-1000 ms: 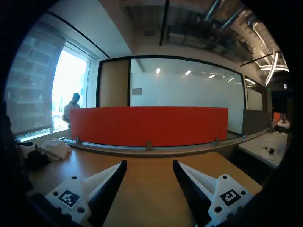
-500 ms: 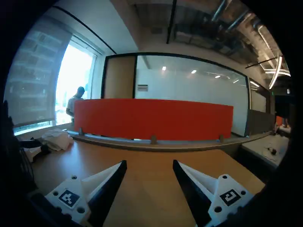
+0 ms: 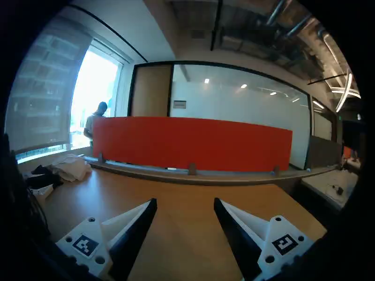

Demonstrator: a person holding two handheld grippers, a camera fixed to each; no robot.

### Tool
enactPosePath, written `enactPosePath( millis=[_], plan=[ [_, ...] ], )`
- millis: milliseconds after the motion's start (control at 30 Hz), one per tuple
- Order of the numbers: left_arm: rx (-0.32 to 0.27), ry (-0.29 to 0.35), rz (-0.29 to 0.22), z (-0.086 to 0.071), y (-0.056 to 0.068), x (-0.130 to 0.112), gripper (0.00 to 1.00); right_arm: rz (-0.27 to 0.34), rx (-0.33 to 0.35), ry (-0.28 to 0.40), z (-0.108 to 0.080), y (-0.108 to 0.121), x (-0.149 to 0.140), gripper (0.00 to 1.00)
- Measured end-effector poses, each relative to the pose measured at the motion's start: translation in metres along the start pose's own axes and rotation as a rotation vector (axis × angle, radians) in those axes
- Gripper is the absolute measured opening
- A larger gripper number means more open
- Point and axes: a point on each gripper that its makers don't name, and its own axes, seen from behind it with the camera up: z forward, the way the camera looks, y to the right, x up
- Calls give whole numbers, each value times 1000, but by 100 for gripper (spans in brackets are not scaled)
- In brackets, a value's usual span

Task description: Fold towel

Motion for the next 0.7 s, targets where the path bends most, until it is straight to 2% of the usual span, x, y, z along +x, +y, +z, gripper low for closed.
enactPosePath(
  millis=[467,700],
  plan=[
    [35,22,-24,-9,-19,-16,94,-12,-14,-13,7,6,-18,94],
    [44,28,-37,-14,-28,-22,94,-21,-12,-12,8,1,-21,94]
  ],
)
